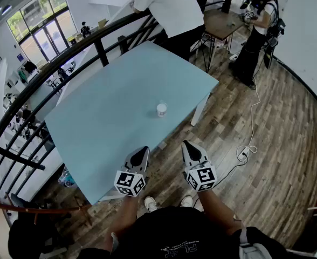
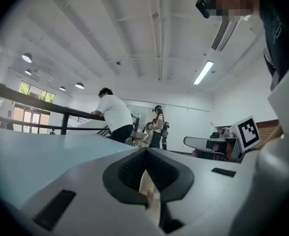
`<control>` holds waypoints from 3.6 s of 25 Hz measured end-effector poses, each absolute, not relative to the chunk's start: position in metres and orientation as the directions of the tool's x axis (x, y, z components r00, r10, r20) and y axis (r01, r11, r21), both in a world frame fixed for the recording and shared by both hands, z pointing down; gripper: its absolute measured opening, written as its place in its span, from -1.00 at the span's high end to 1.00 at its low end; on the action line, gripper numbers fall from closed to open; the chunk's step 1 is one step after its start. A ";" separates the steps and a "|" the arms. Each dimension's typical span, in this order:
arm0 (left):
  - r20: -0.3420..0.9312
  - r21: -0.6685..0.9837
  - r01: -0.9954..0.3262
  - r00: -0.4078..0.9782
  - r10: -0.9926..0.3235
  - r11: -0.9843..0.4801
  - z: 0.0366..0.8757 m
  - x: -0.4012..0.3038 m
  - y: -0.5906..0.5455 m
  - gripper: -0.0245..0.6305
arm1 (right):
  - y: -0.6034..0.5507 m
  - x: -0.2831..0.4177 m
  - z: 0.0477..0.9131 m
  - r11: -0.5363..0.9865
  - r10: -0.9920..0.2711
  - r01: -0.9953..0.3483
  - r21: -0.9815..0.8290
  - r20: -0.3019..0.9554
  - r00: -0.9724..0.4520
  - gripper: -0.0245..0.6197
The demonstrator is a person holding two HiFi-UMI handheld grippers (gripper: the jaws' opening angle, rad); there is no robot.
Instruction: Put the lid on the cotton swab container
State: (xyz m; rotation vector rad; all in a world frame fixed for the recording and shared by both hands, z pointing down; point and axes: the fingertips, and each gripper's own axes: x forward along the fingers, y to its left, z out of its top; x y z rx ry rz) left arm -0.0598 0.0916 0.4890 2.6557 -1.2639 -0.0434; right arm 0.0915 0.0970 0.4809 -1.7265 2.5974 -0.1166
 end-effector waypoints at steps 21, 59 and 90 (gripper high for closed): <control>0.086 0.151 -0.733 0.679 -0.730 -0.664 0.491 -0.102 0.096 0.89 | 0.108 0.055 0.477 0.355 -0.935 -0.931 -0.085 -0.003 -0.356 0.86; 0.130 0.127 -0.760 0.650 -0.748 -0.638 0.500 -0.068 0.006 0.89 | 0.009 0.064 0.486 0.480 -0.875 -0.872 -0.092 0.024 -0.484 0.86; 0.121 0.064 -0.881 0.473 -0.873 -0.469 0.492 -0.017 -0.059 0.89 | -0.077 0.114 0.492 0.661 -0.750 -0.750 -0.033 0.015 -0.662 0.86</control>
